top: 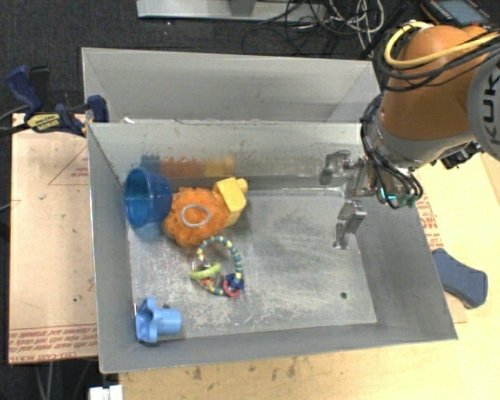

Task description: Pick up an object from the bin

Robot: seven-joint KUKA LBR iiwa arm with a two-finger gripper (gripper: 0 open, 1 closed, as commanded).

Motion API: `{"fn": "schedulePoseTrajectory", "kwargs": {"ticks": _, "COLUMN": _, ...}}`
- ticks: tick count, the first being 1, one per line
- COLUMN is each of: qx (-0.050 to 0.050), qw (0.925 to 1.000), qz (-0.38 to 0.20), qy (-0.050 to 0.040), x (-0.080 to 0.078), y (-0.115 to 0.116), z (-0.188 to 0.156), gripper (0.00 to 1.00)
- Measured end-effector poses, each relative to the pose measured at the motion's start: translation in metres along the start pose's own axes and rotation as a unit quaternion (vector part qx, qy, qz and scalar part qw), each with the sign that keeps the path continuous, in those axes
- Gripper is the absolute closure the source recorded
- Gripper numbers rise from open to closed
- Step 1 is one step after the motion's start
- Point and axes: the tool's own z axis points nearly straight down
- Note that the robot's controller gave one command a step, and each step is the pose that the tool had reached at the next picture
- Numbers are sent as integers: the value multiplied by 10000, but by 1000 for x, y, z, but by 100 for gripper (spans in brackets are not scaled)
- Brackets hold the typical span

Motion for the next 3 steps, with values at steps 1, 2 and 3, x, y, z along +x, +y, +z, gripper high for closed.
{"fn": "schedulePoseTrajectory", "kwargs": {"ticks": 1, "qx": 2, "qw": 10000, "qz": -3, "qy": -38, "x": -1, "y": 0, "z": -4, "gripper": 0}}
{"fn": "schedulePoseTrajectory", "kwargs": {"ticks": 2, "qx": 7, "qw": 9998, "qz": 202, "qy": -78, "x": 3, "y": 33, "z": 40, "gripper": 0}}
{"fn": "schedulePoseTrajectory", "kwargs": {"ticks": 3, "qx": -6, "qw": 9998, "qz": -208, "qy": -10, "x": 30, "y": 48, "z": 67, "gripper": 0}}
